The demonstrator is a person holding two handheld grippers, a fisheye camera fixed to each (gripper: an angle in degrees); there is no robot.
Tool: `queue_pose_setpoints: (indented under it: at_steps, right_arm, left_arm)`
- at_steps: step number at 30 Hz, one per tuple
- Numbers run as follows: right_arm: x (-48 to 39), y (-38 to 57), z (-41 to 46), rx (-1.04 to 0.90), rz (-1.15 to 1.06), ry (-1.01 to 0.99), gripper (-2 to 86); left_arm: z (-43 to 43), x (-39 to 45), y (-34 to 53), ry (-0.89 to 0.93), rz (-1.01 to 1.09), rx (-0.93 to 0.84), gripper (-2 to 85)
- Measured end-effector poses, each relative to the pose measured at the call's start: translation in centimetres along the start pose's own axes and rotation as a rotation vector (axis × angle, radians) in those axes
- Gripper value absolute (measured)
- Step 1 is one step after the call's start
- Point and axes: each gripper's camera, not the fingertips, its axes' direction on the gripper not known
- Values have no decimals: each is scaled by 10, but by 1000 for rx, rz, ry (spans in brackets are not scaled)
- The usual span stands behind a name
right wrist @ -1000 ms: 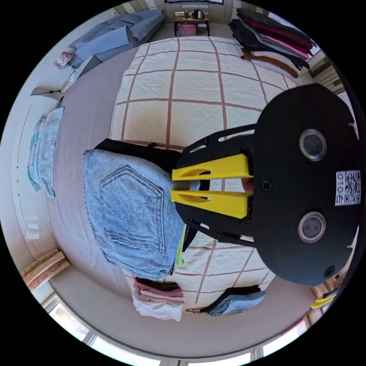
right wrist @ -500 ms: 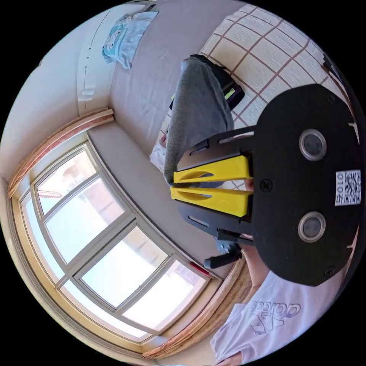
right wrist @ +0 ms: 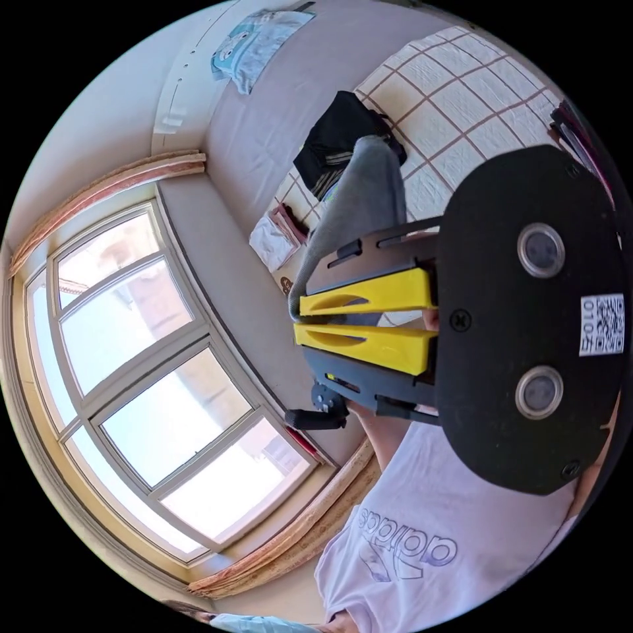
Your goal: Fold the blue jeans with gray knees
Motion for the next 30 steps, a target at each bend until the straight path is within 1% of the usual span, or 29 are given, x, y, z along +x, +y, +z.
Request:
queue_pose_setpoints:
  at_steps: [2,4,6,8,10,11,12,13,14,15,16,17,18,19,21,22,23,26,28,30]
  right_arm:
    - [-6,10,-2,-11,14,27,33]
    - [-4,24,-2,-9,54,-29,38]
    - [2,43,0,-23,122,-137,50]
    - [5,55,-1,-24,159,-182,66]
    - [-4,62,-10,21,158,-116,106]
    - [-21,60,-17,65,106,-17,152]
    - [-41,53,-21,71,43,72,178]
    - [-51,48,-20,59,4,106,181]
    - [-71,37,-15,14,-89,148,178]
    - [-88,29,-5,-38,-178,163,166]
    - [-95,25,2,-66,-215,165,161]
    - [-106,20,19,-141,-264,176,150]
    - [-114,17,38,-227,-294,185,145]
    - [-116,16,48,-271,-306,179,142]
    - [-124,20,78,-438,-316,111,118]
    - [-125,22,80,-435,-309,131,105]
    - [-127,26,79,-410,-299,201,84]
    - [-125,32,74,-380,-255,157,57]
    - [-128,35,70,-348,-234,172,50]
    - [-130,35,56,-269,-179,205,46]
  left_arm:
    - [-25,7,-10,-121,17,19,8]
    - [-46,18,-16,-219,56,57,6]
    - [-66,35,-23,-314,139,83,5]
    - [-81,60,-34,-432,253,76,5]
    - [-84,72,-41,-477,300,37,4]
    - [-82,75,-45,-462,302,9,4]
    - [-81,75,-46,-443,298,-5,4]
    - [-77,74,-48,-393,281,-34,4]
    - [-71,74,-49,-339,270,-69,4]
    - [-68,75,-49,-312,269,-88,4]
    - [-63,79,-49,-260,274,-112,4]
    - [-59,84,-48,-212,284,-120,4]
    - [-58,87,-47,-189,289,-121,4]
    - [-57,93,-46,-146,302,-117,5]
    - [-59,100,-45,-97,317,-108,5]
    - [-60,104,-45,-96,332,-116,6]
    - [-62,106,-43,-89,352,-112,7]
    - [-69,112,-38,-84,374,-86,12]
    - [-75,118,-36,-102,398,-61,17]
    - [-85,118,-34,-95,389,8,22]
